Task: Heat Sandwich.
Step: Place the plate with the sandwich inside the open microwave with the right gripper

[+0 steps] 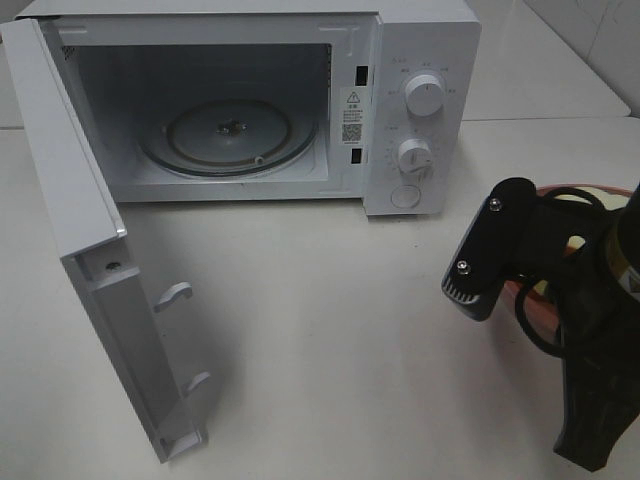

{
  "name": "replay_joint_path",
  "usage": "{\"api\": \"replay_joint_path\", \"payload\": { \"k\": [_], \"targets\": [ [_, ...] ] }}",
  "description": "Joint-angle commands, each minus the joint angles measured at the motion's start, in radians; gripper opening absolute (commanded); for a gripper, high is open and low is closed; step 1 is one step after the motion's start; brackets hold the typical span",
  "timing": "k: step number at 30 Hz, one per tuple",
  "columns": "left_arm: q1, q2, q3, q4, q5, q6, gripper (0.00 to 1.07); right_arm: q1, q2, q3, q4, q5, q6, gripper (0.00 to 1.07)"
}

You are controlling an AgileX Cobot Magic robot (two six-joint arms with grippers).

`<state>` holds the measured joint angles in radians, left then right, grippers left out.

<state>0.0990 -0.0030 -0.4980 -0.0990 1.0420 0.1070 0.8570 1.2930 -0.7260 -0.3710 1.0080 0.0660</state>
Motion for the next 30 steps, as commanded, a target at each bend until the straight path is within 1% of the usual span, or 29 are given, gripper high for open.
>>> {"api": "replay_joint_path", "payload": {
  "k": [1,3,14,30],
  "targets": [
    [0.001,-0.026,0.001,-0.006,-0.004,-0.004,0.98,0.006,-0.006,0.005,-0.028,-0.032,-0.083,0.01],
    [0.001,-0.026,0.001,-0.006,-0.004,-0.004,0.98,0.006,-0.006,0.005,-0.028,-0.064,-0.145,0.01],
    [0.001,-0.026,0.001,-0.006,-0.004,-0.004,0.98,0.006,-0.006,0.005,-0.027,-0.130,-0.310,0.01],
    [0.001,-0.026,0.001,-0.006,-0.004,-0.004,0.98,0.006,-0.006,0.005,-0.008,-0.274,-0.742,0.01]
  ]
}}
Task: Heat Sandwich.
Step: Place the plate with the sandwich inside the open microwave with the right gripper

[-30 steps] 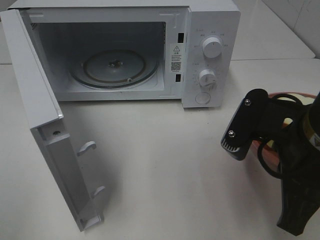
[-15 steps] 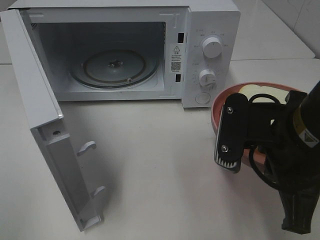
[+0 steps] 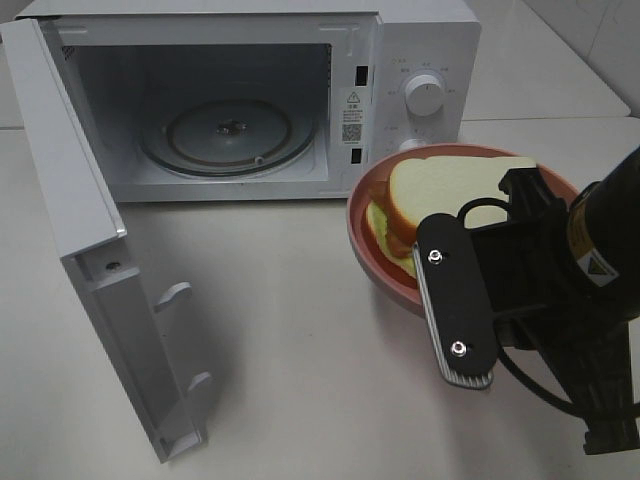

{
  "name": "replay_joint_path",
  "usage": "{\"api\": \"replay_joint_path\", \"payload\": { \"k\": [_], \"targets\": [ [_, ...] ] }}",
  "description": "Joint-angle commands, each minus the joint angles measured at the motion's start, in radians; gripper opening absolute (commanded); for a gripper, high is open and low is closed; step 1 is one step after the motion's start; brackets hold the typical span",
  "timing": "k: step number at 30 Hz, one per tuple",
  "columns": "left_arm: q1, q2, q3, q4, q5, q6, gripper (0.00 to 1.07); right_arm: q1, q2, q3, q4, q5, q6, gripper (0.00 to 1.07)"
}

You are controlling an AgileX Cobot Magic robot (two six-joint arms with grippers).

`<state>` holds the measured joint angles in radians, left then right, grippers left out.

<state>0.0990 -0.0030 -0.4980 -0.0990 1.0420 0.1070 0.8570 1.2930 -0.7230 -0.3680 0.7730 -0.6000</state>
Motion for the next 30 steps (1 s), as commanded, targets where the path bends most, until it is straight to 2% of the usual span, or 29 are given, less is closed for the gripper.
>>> {"api": "replay_joint_path", "payload": {
  "k": [1,7,17,26,30],
  "targets": [
    [0.001,-0.026,0.001,-0.006,-0.004,-0.004,0.98,0.006,-0.006,0.002,-0.011,-0.044,-0.095,0.01],
    [0.001,-0.026,0.001,-0.006,-0.004,-0.004,0.98,0.006,-0.006,0.002,-0.010,-0.062,-0.192,0.01],
    [0.001,-0.026,0.001,-0.006,-0.004,-0.004,0.98,0.006,-0.006,0.002,0.128,-0.100,-0.479,0.02],
    [0.001,-0.026,0.001,-0.006,-0.004,-0.004,0.98,0.006,-0.005,0.002,0.168,-0.110,-0.465,0.03],
    [0.001,-0.026,0.001,-0.006,-0.004,-0.004,0.98,0.003,-0.005,0.002,0.166,-0.115,-0.509,0.00]
  ]
}}
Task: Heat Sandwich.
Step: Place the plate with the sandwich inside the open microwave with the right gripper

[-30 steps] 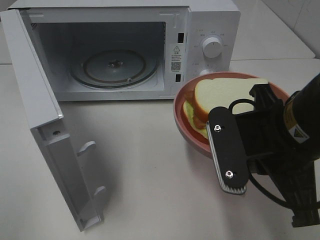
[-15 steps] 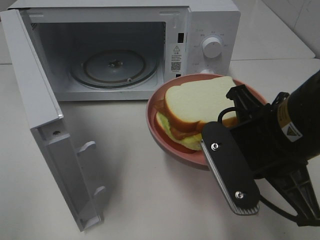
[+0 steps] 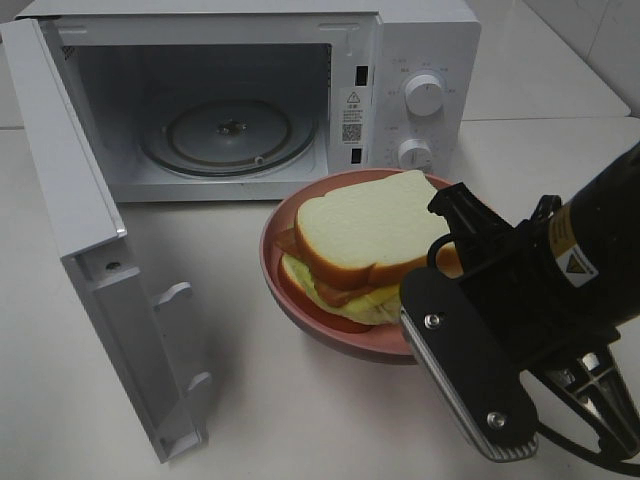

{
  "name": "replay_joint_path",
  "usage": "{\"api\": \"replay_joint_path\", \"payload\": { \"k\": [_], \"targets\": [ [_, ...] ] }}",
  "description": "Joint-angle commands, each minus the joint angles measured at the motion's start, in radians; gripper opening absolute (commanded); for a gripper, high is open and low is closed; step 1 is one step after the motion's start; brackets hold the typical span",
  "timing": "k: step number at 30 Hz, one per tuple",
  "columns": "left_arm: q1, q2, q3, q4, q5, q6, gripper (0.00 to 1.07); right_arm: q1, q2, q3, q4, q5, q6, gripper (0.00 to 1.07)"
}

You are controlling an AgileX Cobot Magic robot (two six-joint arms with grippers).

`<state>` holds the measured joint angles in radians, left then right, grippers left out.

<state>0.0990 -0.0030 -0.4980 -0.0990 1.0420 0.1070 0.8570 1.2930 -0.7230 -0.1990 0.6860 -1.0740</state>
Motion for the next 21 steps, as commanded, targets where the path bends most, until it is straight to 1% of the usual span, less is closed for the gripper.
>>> {"api": "replay_joint_path", "payload": {
  "k": [1,3,7,11,16,21],
  "targets": [
    [0.001,-0.026,0.001,-0.006,-0.004,-0.004,0.98,-0.003,-0.005,0.002,-0.001,-0.028,-0.054,0.00],
    [0.001,-0.026,0.001,-0.006,-0.004,-0.004,0.98,-0.011,-0.004,0.002,0.003,-0.028,-0.078,0.00],
    [0.001,-0.026,0.001,-0.006,-0.004,-0.004,0.98,-0.072,0.006,0.002,0.063,-0.040,-0.222,0.00],
    [0.001,-0.026,0.001,-0.006,-0.004,-0.004,0.98,-0.105,0.021,0.000,0.102,-0.068,-0.296,0.00],
    [0.001,-0.026,0.001,-0.005,-0.004,-0.004,0.98,-0.137,0.063,0.000,0.121,-0.090,-0.352,0.00],
    [0.001,-0.026,0.001,-0.005,-0.004,-0.004,0.98,-0.140,0.094,0.000,0.130,-0.130,-0.365,0.00]
  ]
}}
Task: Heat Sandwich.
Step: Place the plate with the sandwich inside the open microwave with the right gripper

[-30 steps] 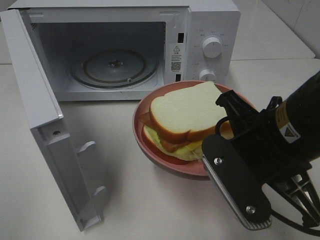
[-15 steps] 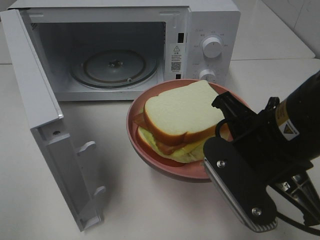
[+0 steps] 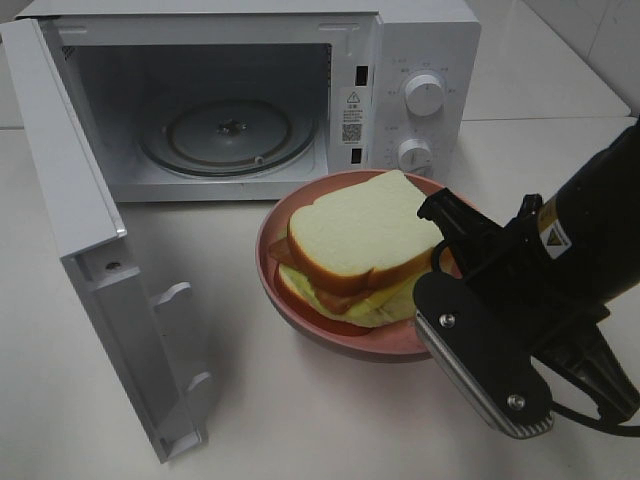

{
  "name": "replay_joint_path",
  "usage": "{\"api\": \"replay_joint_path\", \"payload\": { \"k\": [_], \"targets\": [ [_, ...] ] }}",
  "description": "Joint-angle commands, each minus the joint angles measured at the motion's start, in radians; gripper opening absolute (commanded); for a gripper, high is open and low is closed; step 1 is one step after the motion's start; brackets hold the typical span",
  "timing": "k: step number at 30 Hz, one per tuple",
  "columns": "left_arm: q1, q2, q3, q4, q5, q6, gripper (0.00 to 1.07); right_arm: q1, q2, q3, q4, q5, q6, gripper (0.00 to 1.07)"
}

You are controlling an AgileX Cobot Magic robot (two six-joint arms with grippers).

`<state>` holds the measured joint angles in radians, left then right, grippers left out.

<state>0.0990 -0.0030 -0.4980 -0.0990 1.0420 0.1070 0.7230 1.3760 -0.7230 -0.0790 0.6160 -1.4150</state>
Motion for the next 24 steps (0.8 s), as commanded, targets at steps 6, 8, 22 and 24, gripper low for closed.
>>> {"api": "replay_joint_path", "payload": {
  "k": [6,8,22,24],
  "targets": [
    [0.001,-0.026,0.001,-0.006,-0.004,-0.004,0.98,-0.006,0.068,-0.049,0.012,-0.064,-0.025,0.00],
    [0.001,-0.026,0.001,-0.006,-0.004,-0.004,0.98,-0.006,0.111,-0.094,0.013,-0.050,-0.025,0.00],
    [0.001,-0.026,0.001,-0.006,-0.004,-0.004,0.98,-0.014,0.308,-0.309,0.115,0.002,-0.168,0.00],
    [0.001,-0.026,0.001,-0.006,-0.004,-0.004,0.98,-0.014,0.322,-0.326,0.115,0.006,-0.171,0.00]
  ]
}}
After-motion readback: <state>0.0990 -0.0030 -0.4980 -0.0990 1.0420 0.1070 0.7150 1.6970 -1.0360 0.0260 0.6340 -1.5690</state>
